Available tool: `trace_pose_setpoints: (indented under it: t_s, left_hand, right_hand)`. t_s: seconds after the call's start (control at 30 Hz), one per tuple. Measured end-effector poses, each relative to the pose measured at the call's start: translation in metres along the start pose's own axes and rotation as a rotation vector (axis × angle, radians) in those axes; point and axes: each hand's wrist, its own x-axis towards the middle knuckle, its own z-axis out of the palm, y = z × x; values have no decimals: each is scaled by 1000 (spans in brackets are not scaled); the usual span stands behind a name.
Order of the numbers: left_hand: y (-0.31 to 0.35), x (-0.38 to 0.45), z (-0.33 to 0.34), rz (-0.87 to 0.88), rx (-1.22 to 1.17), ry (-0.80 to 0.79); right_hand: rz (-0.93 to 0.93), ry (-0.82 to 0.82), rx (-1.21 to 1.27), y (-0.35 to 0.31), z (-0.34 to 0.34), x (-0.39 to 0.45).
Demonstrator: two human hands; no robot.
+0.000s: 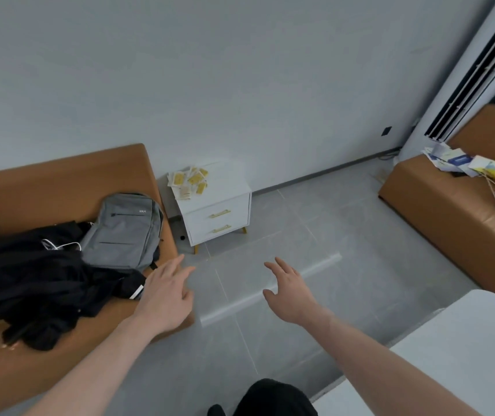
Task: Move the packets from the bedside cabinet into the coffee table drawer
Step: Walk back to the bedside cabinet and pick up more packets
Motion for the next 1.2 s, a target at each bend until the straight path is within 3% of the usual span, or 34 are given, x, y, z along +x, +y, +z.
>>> trace_pose_setpoints:
  t_s: [0.3,0.77,1.2]
  left_hand:
    - [-17,132,-22,49,-66,-13]
    - [-59,332,-58,-186,-142,-34]
    - [-155,533,-59,-259,-215,-151]
  right_hand:
    - [32,3,16,-12,-28,121]
    - [-40,-108,-70,-23,-103,387]
    - [-52,-207,-68,-73,-99,594]
